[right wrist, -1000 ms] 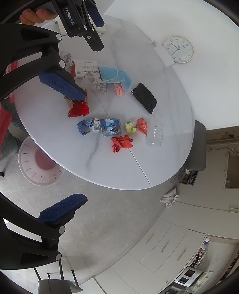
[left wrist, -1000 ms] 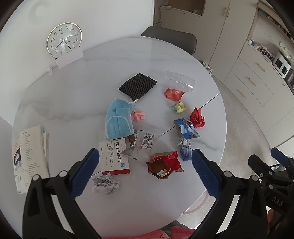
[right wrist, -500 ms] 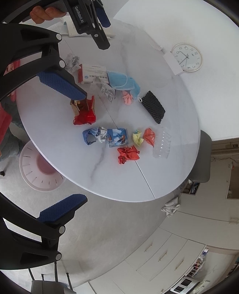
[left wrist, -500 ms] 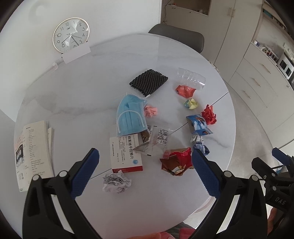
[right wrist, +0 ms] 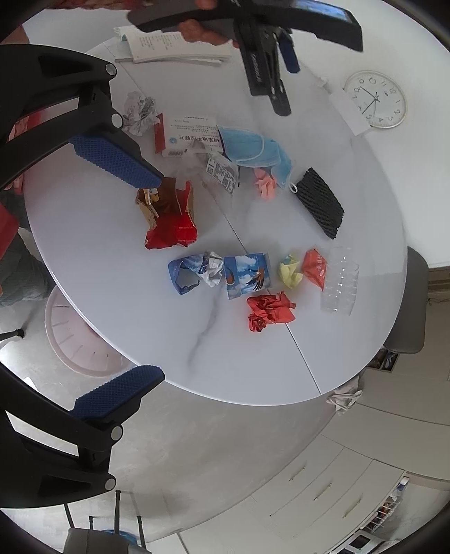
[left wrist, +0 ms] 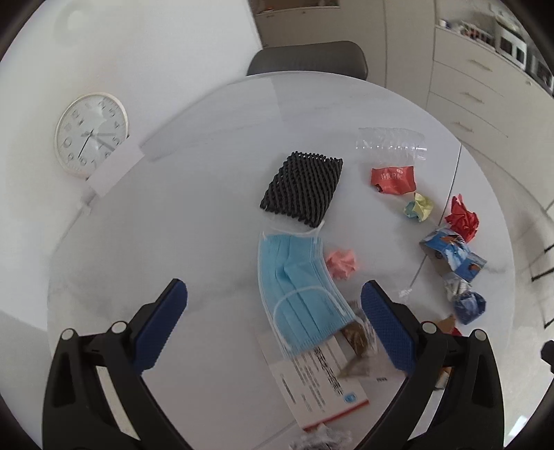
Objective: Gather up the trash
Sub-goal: 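Grasp the black foam net sleeve with the left tool, then grasp the blue face mask with the right tool while the left tool holds the net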
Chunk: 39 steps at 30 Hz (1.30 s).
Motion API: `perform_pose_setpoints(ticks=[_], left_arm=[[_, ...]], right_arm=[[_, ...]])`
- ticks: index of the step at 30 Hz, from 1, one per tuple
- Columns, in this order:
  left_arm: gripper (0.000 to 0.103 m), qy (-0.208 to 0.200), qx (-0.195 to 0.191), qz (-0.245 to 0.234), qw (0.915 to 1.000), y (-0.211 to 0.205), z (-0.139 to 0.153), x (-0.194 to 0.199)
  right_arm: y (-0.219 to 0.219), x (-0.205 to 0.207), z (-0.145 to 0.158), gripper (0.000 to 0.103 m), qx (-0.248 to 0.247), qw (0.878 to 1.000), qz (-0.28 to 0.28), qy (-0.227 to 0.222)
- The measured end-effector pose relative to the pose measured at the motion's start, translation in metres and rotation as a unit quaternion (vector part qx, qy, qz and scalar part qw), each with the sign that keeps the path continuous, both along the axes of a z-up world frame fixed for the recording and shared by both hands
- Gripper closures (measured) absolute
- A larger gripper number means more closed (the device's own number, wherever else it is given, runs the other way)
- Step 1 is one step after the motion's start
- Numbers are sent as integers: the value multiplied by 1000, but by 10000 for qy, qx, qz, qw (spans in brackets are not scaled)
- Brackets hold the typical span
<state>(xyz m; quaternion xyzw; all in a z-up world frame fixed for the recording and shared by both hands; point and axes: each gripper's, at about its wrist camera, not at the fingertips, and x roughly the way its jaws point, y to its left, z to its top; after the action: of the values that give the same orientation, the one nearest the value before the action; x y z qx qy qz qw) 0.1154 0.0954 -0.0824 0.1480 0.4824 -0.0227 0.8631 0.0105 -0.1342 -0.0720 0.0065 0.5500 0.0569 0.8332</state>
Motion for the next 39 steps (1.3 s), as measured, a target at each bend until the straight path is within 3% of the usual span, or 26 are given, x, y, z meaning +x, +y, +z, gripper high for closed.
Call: perform_pose_setpoints(ticks=[5, 8, 15, 19, 26, 31, 35, 39], left_arm=[[6, 158, 252, -938, 9951, -27, -36, 63], [7, 326, 371, -1259, 9908, -45, -62, 95], [34, 909, 307, -1347, 9862, -56, -110, 149], [59, 1185, 3, -1314, 9842, -51, -122, 158], [87, 1298, -769, -1205, 9812, -30, -112, 167], [89, 1064, -1044, -1138, 9823, -15, -89, 160], [89, 606, -1129, -1008, 9866, 3, -52, 133], [89, 149, -1169, -654, 9909, 38, -11, 98]], right_arm=[[2, 14, -11, 2, -118, 9992, -348, 169], [2, 19, -19, 2, -127, 9980, -544, 285], [1, 23, -26, 2, -150, 9947, -901, 473], [2, 28, -30, 2, -98, 9935, -988, 558], [23, 46, -27, 2, -136, 9963, -692, 492], [59, 71, -25, 3, 164, 9992, -126, 339], [101, 99, -32, 14, 573, 9962, 579, 312], [150, 133, -48, 25, 663, 9894, 1248, 338]])
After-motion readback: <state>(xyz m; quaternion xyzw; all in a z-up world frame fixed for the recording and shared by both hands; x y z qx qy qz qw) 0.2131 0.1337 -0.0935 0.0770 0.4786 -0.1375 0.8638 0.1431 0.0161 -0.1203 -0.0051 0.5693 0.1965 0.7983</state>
